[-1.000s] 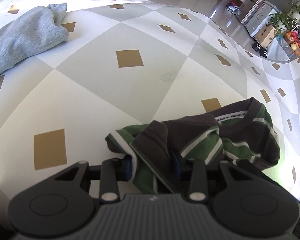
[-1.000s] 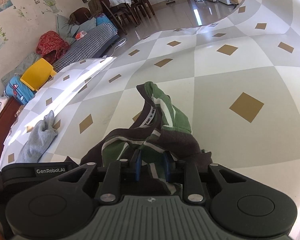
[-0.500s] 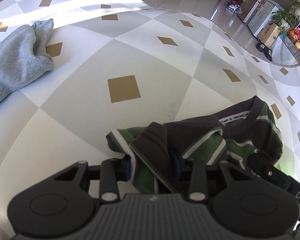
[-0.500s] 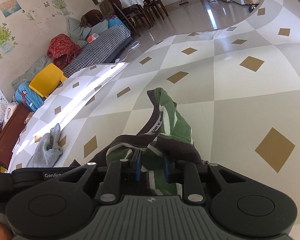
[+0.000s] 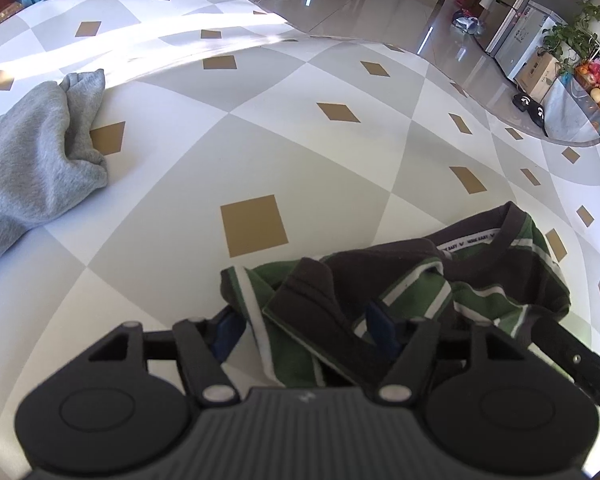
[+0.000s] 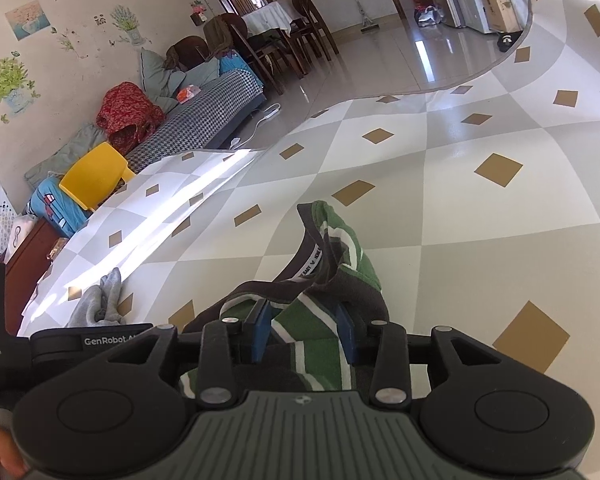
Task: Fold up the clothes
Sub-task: 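Open the right gripper and release the shirt onto the bundle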
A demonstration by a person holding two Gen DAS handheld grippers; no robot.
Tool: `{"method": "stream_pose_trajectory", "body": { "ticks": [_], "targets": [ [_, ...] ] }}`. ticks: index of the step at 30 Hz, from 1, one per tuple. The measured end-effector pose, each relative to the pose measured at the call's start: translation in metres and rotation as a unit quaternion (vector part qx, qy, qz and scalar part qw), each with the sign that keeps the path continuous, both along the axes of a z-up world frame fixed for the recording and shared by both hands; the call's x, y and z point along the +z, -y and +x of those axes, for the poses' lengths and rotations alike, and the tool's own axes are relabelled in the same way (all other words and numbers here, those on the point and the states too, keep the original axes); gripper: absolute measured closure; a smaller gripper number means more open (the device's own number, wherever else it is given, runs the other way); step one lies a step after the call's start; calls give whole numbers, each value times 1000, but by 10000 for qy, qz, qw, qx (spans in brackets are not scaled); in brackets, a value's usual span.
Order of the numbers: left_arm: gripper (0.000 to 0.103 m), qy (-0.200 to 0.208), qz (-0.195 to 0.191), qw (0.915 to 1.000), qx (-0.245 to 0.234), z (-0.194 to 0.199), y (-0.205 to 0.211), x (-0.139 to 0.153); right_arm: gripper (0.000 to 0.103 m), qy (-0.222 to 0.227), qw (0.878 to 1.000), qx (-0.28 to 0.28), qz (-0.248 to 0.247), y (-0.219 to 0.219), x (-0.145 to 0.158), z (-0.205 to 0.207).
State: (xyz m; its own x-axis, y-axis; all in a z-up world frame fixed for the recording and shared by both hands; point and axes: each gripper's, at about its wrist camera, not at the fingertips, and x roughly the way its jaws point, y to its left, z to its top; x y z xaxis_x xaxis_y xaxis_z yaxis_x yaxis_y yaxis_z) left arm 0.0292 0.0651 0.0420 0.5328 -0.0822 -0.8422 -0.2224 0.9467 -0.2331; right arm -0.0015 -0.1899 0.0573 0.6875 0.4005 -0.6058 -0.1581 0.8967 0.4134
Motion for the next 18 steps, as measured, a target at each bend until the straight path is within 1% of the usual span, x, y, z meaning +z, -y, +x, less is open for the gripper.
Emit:
{"method": "stream_pose_trajectory", "body": {
  "ticks": [1, 3, 6, 9, 12, 15, 18],
  "targets": [
    [24, 77, 25, 10000, -14, -5, -1, 4, 65, 30, 10000, 20, -4, 0, 2, -5],
    [23, 208, 37, 9998, -40, -17, -3, 12, 63, 110, 9999, 89, -42, -3, 7, -17],
    [14, 348, -70, 9994, 16, -39, -9, 20, 62, 243, 9994, 221, -109, -8, 14, -35],
    [13, 383, -179, 9991, 63, -61, -14, 22, 61, 353, 9982, 448, -192, -17, 18, -51],
    [12, 318, -152, 9993, 98, -76, -17, 19, 60, 432, 9957, 763, -307, -30, 19, -65],
    [11, 180, -97, 9996, 182, -89, -22, 13, 60, 328, 9933, 1075, -273, -44, 13, -76],
    [11, 2, -137, 9994, 315, -99, -28, 4, 60, 229, 9910, 1278, -311, -56, 6, -83]
  ]
}}
